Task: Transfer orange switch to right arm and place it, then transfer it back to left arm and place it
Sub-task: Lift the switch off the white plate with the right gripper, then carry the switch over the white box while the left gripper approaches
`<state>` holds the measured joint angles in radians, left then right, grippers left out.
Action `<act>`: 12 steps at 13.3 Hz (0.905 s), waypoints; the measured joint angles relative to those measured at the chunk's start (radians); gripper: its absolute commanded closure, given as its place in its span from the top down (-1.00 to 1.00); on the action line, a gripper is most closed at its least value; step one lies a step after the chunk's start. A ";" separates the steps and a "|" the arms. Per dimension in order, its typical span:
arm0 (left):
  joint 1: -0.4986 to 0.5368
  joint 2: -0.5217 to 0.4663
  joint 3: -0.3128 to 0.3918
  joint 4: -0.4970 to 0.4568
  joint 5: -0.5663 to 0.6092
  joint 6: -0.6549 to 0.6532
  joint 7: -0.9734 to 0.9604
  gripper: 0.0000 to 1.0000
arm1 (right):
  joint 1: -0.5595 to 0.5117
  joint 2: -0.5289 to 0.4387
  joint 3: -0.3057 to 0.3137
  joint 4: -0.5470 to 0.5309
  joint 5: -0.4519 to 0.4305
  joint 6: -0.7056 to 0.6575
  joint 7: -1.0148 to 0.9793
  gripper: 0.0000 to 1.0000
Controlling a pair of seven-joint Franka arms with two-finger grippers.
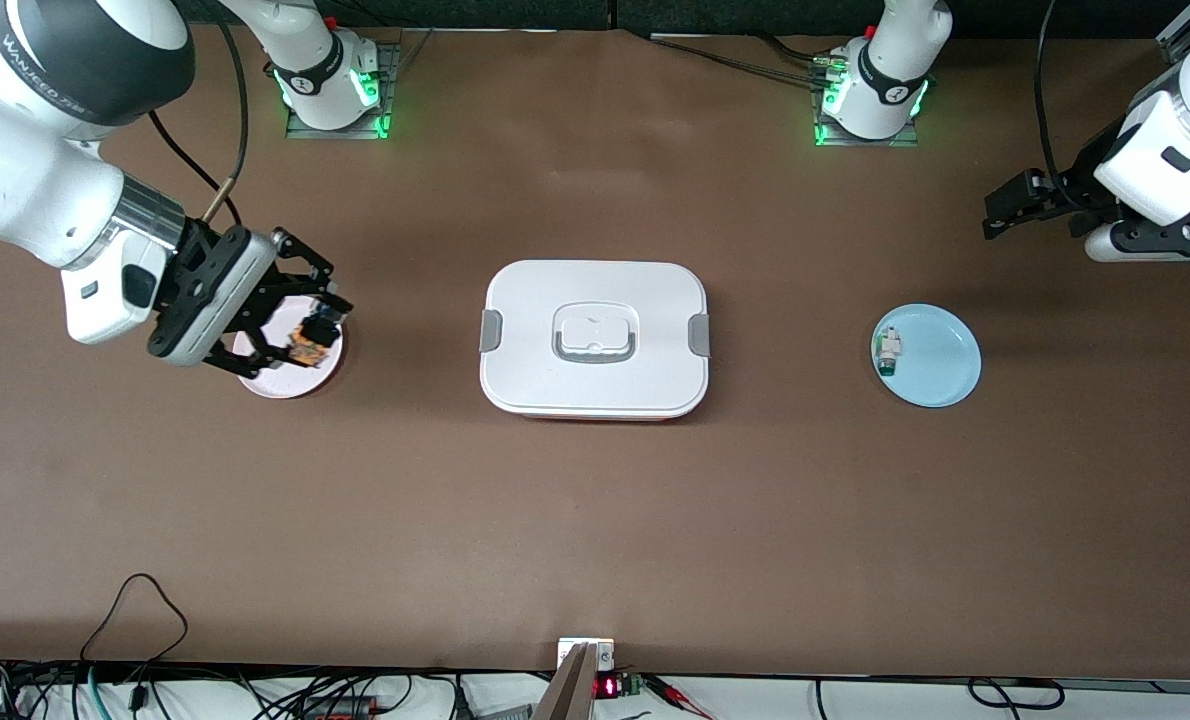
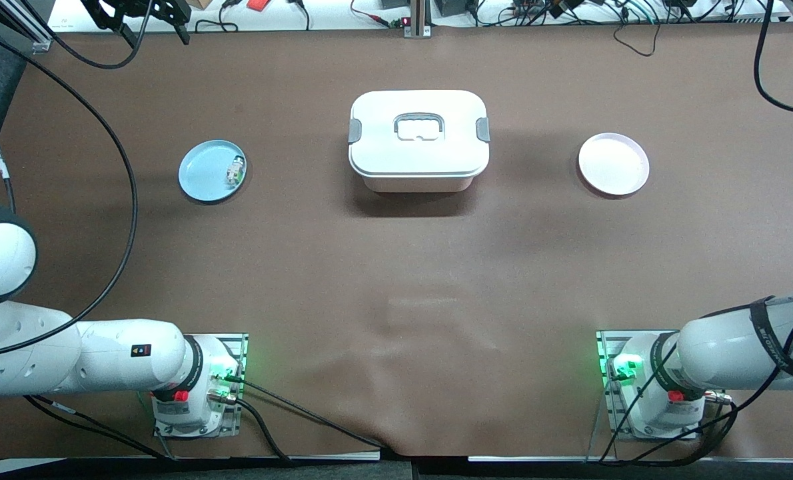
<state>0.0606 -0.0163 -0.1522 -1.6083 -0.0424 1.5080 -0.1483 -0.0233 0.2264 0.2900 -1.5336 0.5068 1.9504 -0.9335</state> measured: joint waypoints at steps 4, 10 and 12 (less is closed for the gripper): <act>0.000 0.000 -0.003 0.000 -0.001 -0.044 0.000 1.00 | 0.000 0.036 0.001 -0.008 0.280 0.011 -0.323 -0.44; 0.000 0.020 -0.006 -0.003 -0.334 -0.122 0.000 1.00 | 0.023 0.088 0.006 -0.089 0.696 0.010 -0.681 -0.44; 0.000 0.049 -0.006 -0.007 -0.484 -0.124 0.000 1.00 | 0.042 0.112 0.008 -0.106 0.794 0.009 -0.739 -0.45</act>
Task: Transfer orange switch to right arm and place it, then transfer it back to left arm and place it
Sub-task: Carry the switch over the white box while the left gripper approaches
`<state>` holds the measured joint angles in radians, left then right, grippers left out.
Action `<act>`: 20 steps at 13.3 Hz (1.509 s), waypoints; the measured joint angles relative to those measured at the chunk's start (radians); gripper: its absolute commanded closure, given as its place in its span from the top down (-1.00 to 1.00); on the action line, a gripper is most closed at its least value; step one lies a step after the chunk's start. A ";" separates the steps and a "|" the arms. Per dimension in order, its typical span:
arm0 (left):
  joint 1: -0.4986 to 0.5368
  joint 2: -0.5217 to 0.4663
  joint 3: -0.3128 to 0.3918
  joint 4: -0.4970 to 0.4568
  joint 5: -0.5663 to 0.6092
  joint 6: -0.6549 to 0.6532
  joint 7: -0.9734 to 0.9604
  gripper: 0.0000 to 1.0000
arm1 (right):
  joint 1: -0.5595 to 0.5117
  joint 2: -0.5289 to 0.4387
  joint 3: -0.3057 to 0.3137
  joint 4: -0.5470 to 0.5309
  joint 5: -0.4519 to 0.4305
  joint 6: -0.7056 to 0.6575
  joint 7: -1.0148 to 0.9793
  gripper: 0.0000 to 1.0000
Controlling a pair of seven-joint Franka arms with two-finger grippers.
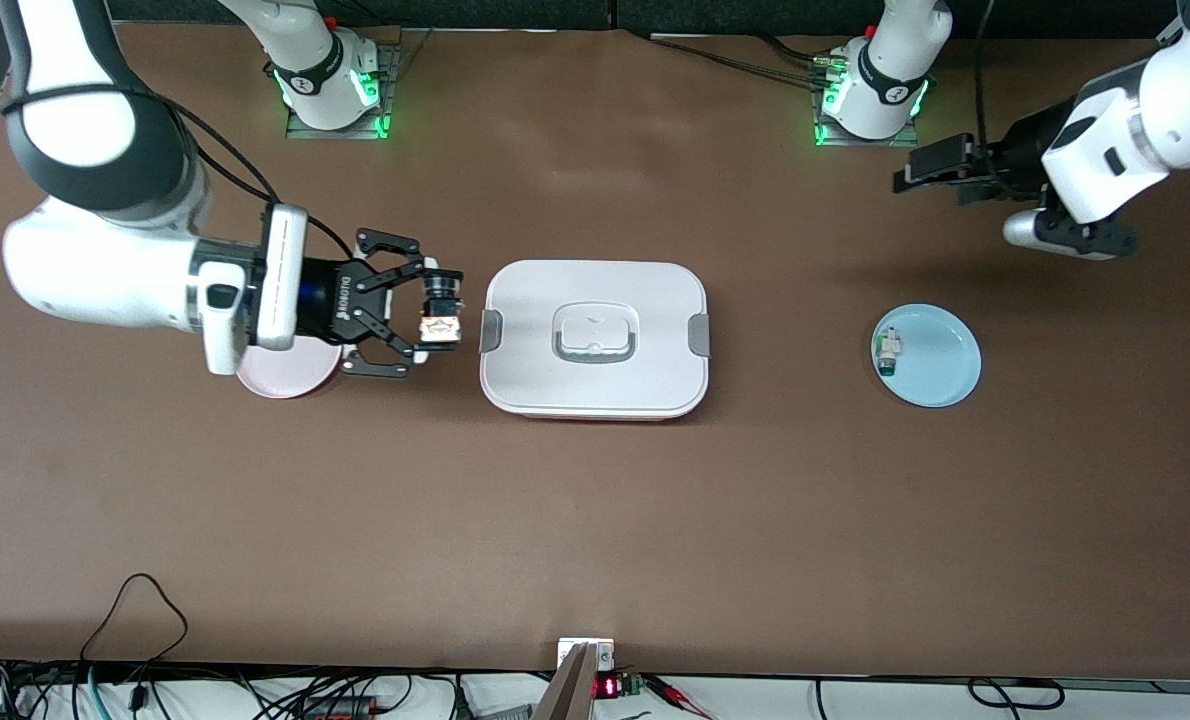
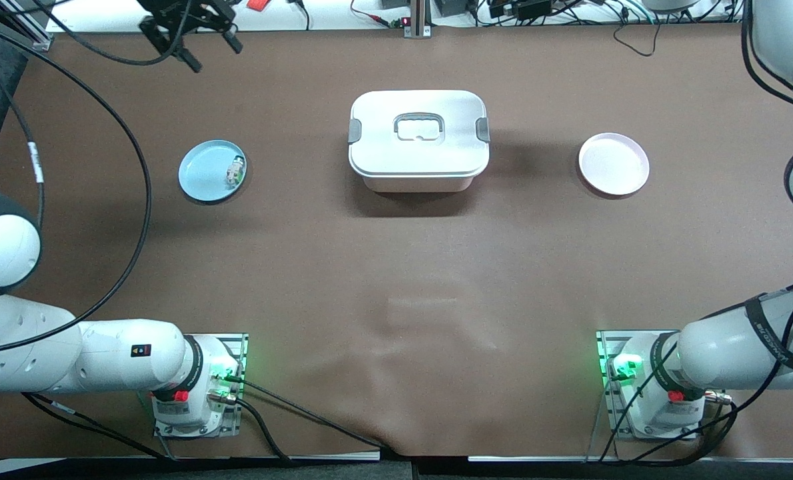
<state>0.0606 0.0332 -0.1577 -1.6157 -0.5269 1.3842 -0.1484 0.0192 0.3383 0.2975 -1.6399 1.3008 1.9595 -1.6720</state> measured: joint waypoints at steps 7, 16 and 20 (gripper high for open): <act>-0.005 0.180 -0.003 -0.018 -0.531 0.139 0.000 1.00 | 0.188 0.057 0.004 -0.001 0.329 0.129 -0.028 -0.48; -0.075 0.253 -0.076 -0.052 -0.842 0.491 -0.002 1.00 | 0.299 0.077 0.004 0.045 0.384 0.308 -0.021 -0.48; -0.082 0.274 -0.149 -0.060 -0.912 0.554 -0.002 1.00 | 0.341 0.132 0.004 0.107 0.391 0.367 -0.019 -0.48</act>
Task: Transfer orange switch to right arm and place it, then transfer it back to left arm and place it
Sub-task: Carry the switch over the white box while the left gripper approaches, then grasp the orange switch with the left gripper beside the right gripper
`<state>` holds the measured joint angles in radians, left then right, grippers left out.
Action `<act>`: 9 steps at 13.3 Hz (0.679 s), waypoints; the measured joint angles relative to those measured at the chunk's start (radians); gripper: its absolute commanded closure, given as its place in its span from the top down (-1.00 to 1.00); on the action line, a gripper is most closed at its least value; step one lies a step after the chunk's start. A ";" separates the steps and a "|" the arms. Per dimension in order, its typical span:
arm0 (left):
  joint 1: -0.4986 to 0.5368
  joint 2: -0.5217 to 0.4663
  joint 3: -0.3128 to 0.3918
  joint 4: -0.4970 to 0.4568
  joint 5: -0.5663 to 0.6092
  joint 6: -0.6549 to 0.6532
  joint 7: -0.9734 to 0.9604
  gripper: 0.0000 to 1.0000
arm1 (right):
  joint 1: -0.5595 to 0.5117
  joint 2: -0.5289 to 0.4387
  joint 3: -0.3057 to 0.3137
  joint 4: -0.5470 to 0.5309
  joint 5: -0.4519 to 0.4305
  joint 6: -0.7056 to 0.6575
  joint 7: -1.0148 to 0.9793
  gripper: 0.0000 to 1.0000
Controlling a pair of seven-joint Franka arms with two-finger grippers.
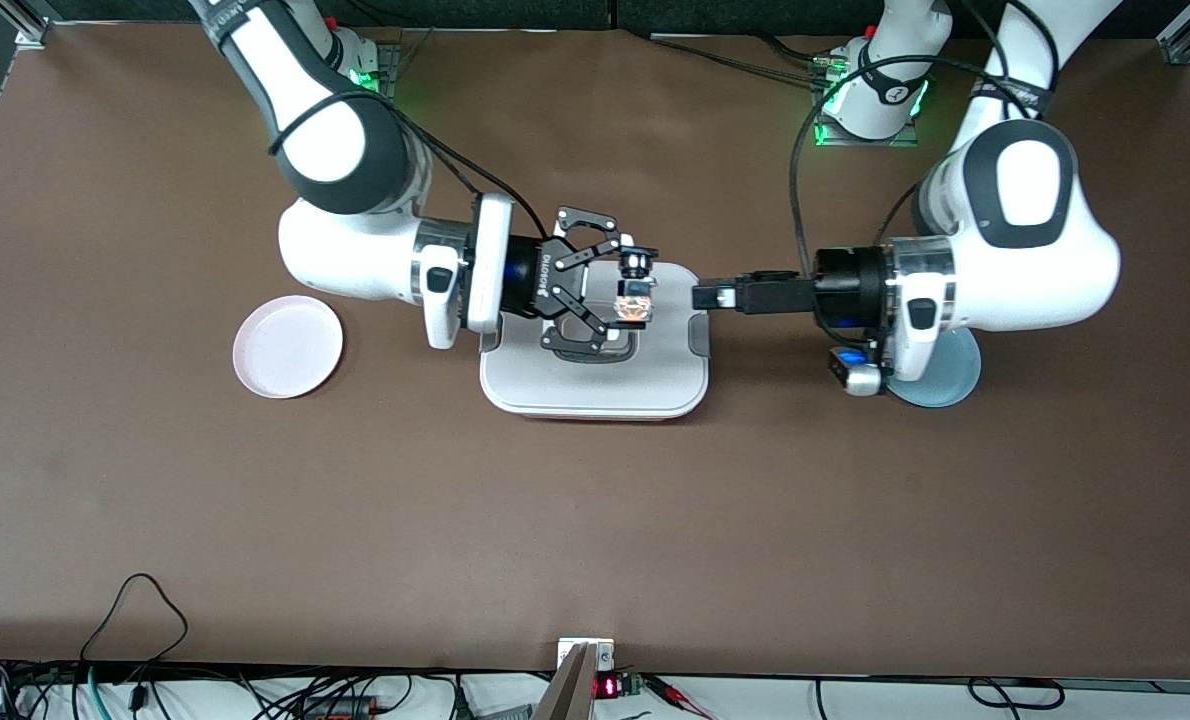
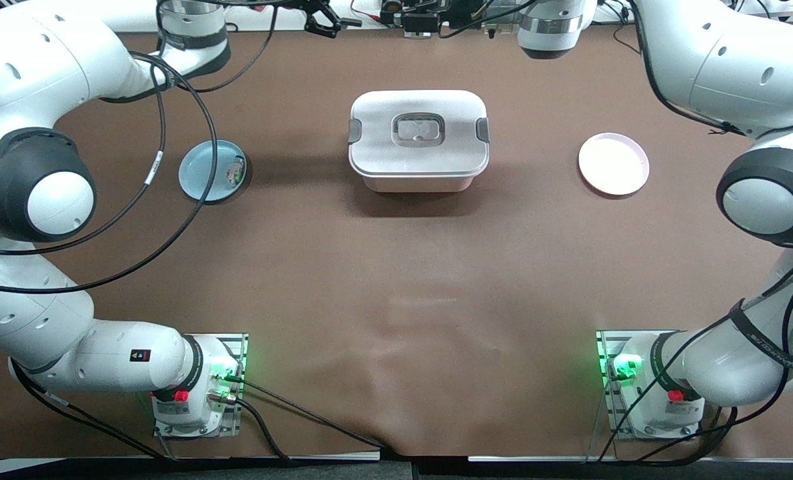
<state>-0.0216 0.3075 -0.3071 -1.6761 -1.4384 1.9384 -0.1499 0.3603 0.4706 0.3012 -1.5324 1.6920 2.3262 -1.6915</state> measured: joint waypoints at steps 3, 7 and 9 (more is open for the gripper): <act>-0.021 0.012 -0.013 0.000 -0.003 0.053 0.000 0.94 | 0.013 0.015 0.000 0.013 0.004 0.015 0.000 -0.48; -0.033 0.025 -0.014 0.000 -0.003 0.078 0.001 0.76 | 0.013 0.015 -0.001 0.018 0.005 0.018 0.001 -0.48; -0.033 0.029 -0.014 0.000 -0.003 0.079 0.001 0.60 | 0.013 0.015 -0.001 0.018 0.005 0.019 0.001 -0.48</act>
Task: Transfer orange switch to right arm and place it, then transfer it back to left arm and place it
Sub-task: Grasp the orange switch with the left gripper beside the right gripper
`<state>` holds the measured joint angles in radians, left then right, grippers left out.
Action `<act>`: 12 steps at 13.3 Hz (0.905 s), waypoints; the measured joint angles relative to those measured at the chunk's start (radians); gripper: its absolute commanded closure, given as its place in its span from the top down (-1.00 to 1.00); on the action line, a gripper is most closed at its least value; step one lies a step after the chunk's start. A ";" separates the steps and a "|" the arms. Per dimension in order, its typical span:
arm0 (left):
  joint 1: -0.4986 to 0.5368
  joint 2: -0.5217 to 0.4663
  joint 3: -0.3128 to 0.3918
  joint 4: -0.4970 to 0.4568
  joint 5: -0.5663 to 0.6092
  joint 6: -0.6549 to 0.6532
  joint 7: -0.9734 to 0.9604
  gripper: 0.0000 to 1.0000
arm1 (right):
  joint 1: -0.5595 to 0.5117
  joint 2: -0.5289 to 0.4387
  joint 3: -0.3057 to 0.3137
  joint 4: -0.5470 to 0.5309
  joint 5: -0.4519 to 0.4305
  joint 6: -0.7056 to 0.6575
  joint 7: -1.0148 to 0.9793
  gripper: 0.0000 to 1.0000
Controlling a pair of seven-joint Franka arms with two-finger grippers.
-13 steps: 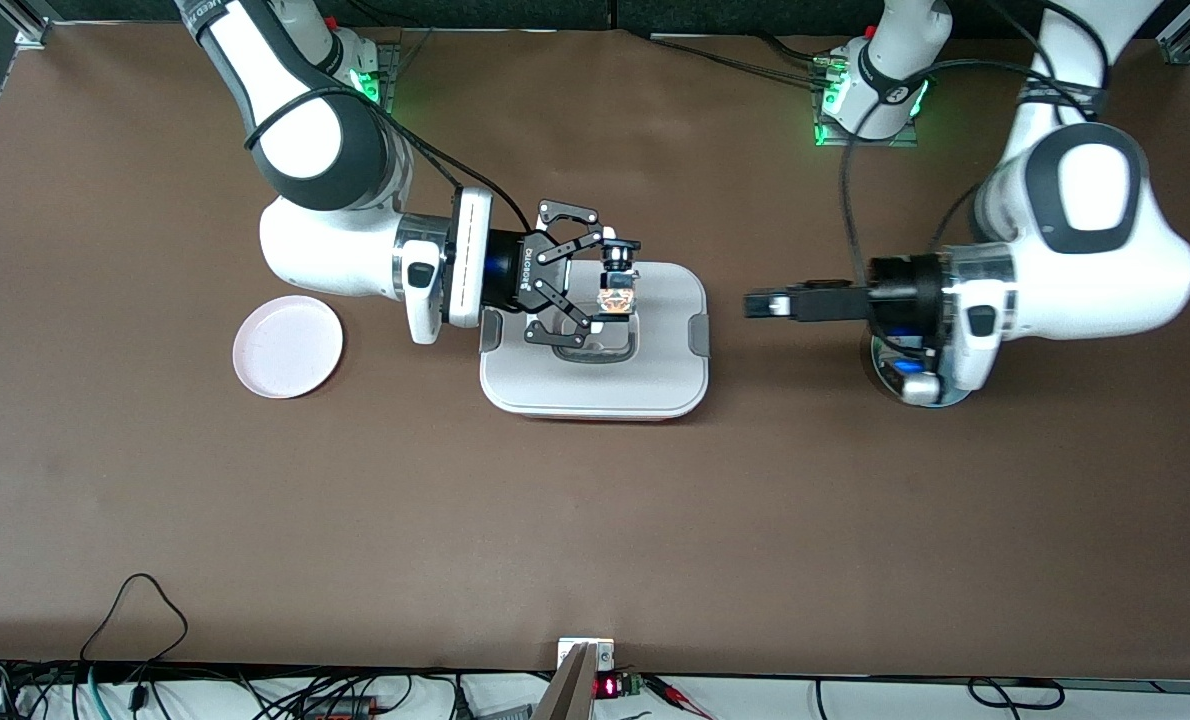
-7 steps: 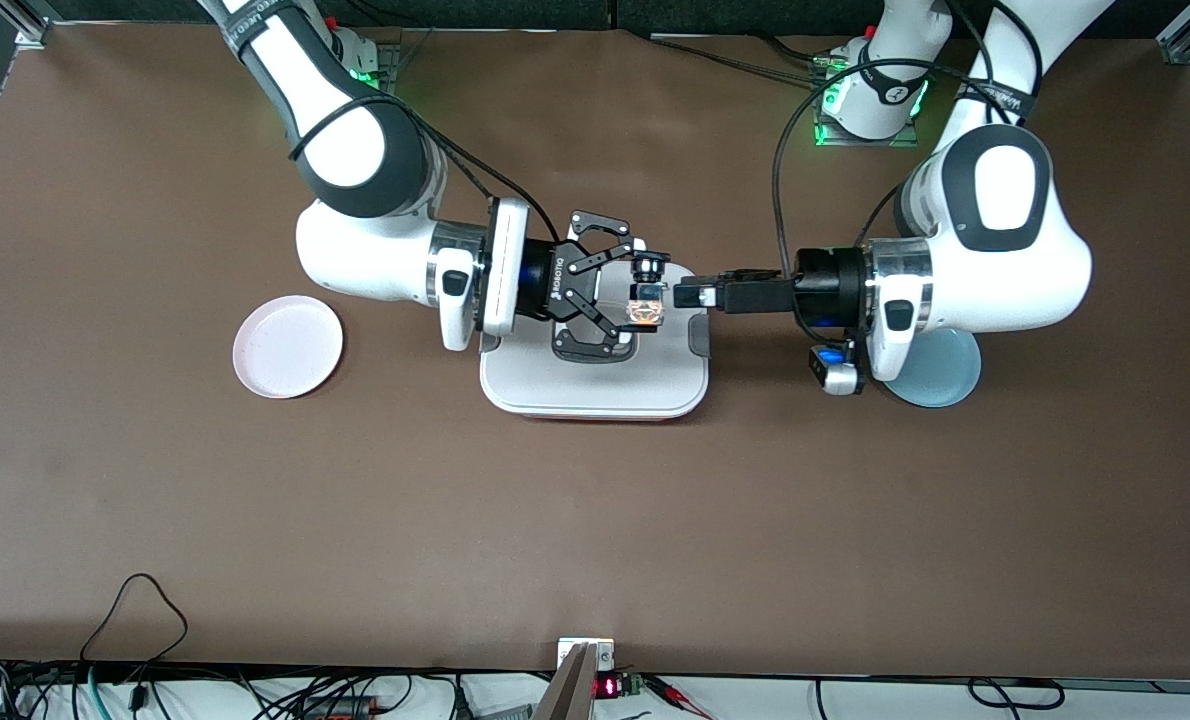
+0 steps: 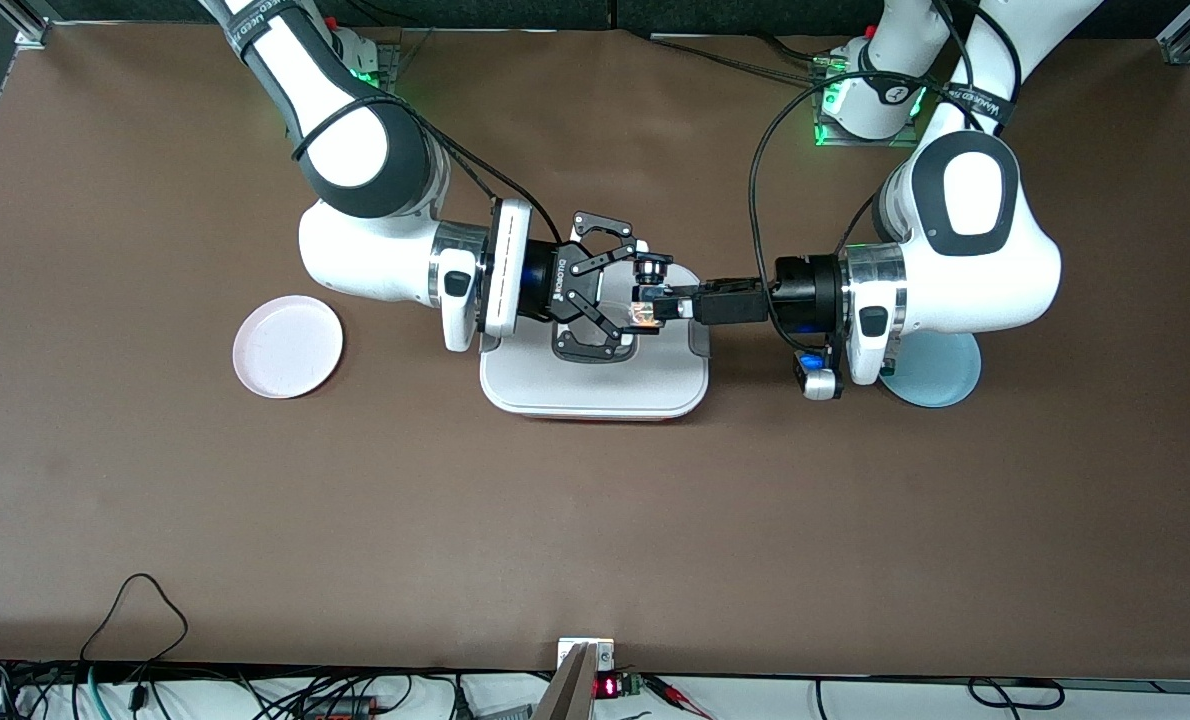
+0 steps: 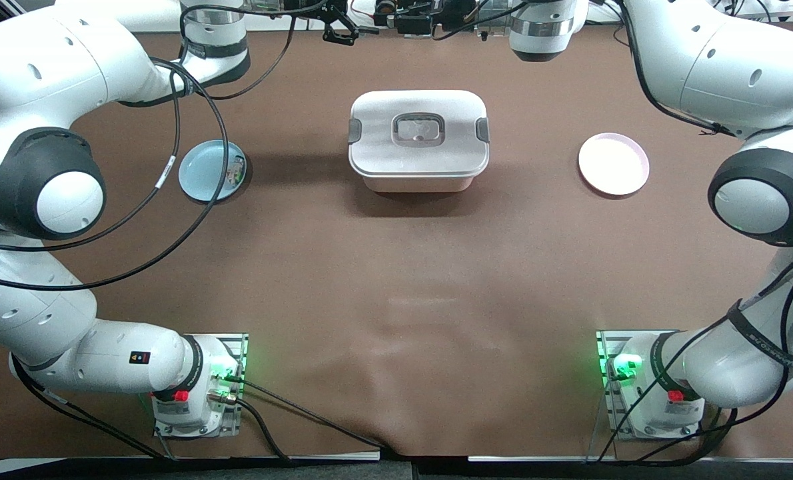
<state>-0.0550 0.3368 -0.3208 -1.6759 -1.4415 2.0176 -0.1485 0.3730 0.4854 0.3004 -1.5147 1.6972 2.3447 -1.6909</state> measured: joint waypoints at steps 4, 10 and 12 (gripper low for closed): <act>0.000 0.000 0.000 0.002 0.000 0.001 0.000 0.21 | 0.003 0.000 0.000 0.000 0.000 0.001 0.000 -0.48; -0.034 0.000 -0.003 0.012 0.000 0.050 -0.001 -0.35 | 0.007 0.000 -0.001 0.002 0.003 0.004 0.000 -0.47; -0.035 0.000 -0.003 0.013 0.000 0.052 0.010 -0.50 | 0.008 0.000 0.000 0.003 0.010 0.005 0.014 -0.45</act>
<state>-0.0896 0.3372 -0.3235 -1.6627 -1.4416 2.0699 -0.1385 0.3806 0.4856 0.2999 -1.5112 1.7073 2.3495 -1.6768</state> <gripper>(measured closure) 0.648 0.264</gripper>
